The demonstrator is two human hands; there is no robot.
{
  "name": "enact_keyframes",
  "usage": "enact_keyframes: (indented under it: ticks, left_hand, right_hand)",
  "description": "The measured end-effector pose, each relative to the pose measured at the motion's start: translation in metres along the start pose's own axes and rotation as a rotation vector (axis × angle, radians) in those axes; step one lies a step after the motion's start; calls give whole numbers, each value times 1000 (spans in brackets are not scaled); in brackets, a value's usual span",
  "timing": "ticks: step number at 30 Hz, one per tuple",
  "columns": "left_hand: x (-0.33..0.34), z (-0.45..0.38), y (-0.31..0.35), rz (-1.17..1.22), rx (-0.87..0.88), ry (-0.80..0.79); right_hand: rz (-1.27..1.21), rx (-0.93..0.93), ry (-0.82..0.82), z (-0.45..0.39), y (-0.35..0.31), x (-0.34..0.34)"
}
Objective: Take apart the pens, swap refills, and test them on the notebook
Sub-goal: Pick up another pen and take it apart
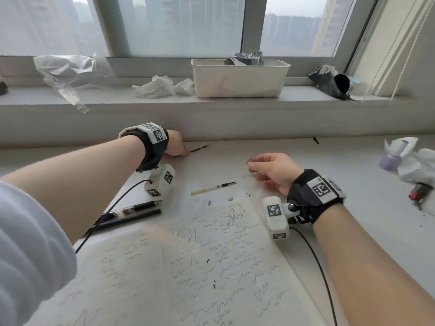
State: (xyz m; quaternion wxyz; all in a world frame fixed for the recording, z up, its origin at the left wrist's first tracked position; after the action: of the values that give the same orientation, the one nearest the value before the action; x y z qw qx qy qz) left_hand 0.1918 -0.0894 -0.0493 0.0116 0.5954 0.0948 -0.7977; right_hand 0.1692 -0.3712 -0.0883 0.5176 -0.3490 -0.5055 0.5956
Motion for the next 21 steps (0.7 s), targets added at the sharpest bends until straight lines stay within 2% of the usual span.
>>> enact_keyframes:
  ticks: [7,13,17,21]
  left_hand:
    - [14,39,42,161,198,-124]
    - [22,69,45,103,207,-123]
    - [22,79,49,-33,236,-67]
    - [21,81,49,-57,241,-53]
  right_hand:
    - [-21,37,36,11,2,-6]
    - [235,16,9,27,1,10]
    - [463,-3,-80,37,-3,22]
    - [540,16,-178,42,-3,39]
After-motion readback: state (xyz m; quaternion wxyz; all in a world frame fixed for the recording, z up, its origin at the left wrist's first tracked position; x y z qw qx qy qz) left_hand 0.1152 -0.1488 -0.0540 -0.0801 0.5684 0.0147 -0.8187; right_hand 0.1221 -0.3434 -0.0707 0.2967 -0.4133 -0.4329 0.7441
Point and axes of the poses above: each hand's wrist, its own z-axis away from the middle knuckle, its own x-axis out of the palm, y = z × x, the point moved 2 cm from there along -z, towards the middle knuckle, and after that the axes turned 15 degrees about -z, right-handed, at the moved point
